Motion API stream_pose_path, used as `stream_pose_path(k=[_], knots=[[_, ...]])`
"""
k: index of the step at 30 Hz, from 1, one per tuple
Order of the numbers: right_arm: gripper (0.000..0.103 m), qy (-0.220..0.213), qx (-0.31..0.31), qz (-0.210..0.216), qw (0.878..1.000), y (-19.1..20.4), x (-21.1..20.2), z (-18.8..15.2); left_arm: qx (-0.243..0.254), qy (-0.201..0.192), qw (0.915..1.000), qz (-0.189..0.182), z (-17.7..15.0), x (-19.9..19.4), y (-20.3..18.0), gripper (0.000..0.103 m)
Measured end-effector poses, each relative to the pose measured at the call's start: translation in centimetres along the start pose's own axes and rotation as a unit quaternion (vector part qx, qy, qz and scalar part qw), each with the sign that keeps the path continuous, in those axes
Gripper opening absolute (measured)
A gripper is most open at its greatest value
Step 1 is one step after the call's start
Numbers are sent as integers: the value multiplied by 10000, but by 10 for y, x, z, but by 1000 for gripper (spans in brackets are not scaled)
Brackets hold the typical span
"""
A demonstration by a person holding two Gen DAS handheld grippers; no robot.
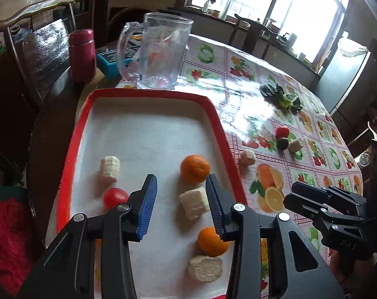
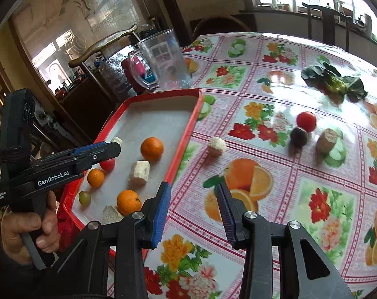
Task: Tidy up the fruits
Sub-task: 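Move both tools back over the table toward the remaining items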
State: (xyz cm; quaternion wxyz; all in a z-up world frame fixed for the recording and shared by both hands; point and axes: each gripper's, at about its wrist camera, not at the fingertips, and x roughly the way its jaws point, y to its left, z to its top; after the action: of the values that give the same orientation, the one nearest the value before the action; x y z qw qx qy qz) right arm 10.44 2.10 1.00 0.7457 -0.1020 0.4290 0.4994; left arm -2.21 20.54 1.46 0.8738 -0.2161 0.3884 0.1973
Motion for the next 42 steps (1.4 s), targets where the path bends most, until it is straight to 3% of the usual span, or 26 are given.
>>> stream_pose_path(k=[10, 25, 35, 42], knots=[[42, -125, 502, -298, 9982, -54, -35, -25, 419, 71, 9988, -248, -7, 1, -52, 38], [42, -300, 785, -428, 9955, -89, -64, -42, 971, 189, 9943, -387, -11, 11, -106, 38], [42, -280, 779, -528, 9952, -105, -59, -28, 1180, 419, 9914, -380, 2, 42, -119, 38], [42, -165, 734, -644, 9951, -125, -37, -3, 1268, 663, 9896, -132, 19, 81, -115, 38]])
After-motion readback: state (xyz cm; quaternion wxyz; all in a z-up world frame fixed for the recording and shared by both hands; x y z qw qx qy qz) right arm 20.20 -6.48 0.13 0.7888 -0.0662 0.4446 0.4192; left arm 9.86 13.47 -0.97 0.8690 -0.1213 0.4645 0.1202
